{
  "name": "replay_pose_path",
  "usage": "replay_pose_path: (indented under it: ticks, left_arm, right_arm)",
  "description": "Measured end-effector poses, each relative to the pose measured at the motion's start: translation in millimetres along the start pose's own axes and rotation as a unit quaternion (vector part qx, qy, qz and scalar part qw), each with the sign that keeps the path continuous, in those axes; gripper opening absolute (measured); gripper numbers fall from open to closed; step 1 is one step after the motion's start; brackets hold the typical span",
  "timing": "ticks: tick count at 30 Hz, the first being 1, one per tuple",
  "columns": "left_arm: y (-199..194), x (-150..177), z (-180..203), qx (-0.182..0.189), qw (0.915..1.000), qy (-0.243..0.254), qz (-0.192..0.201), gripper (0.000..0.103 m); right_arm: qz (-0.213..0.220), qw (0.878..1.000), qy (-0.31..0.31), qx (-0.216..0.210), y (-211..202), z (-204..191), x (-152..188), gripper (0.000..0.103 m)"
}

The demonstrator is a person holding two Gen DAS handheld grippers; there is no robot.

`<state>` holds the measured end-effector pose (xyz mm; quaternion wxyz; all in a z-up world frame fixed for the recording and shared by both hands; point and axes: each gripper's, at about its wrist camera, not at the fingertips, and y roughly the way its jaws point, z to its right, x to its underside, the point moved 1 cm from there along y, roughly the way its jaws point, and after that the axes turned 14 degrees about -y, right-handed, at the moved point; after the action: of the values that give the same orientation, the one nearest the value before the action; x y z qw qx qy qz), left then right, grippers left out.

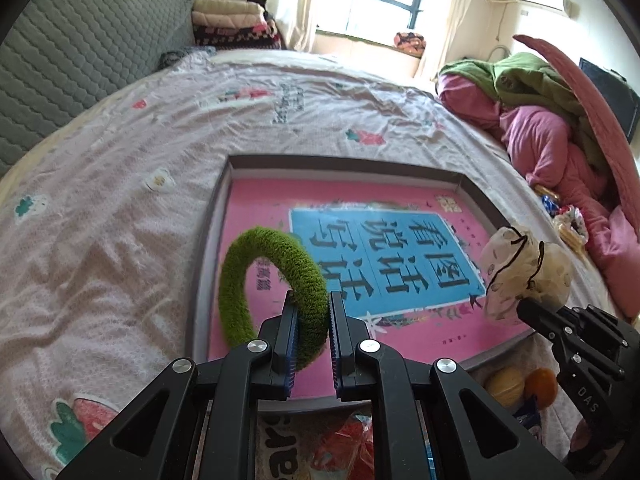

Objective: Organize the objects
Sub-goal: 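Carry green ring with left tool over tray while right tool carries mesh bag, then open left tool to drop ring in tray while right tool releases mesh bag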

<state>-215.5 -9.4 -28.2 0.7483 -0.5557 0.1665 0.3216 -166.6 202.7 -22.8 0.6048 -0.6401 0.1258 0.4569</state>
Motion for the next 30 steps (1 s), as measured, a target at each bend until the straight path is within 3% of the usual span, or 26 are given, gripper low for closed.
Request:
replay_pose_path:
  ticks: [5,12,20,30]
  left_arm:
    - [13,2,-2,-0.013,0.9997,-0.004,-0.022,0.014]
    - [19,3,-5,-0.002,0.9992,-0.016,-0.038,0.015]
    - [15,3,-3,-0.007,0.9990,-0.021,-0.040,0.026]
    - [-1,1,-10,-0.004,0.9988,-0.044,-0.021,0.037]
  right_arm:
    - [-0.010,1.000,0.004,-0.003,4,0,2,0.011]
    - [-0.013,1.000,0.017,-0.005,4,1,2,0.013]
    - [-0.011,1.000,0.023,-0.012,0,0,2,0.031]
    - [-0.010,1.000,0.028,-0.010,-5,2,3,0.040]
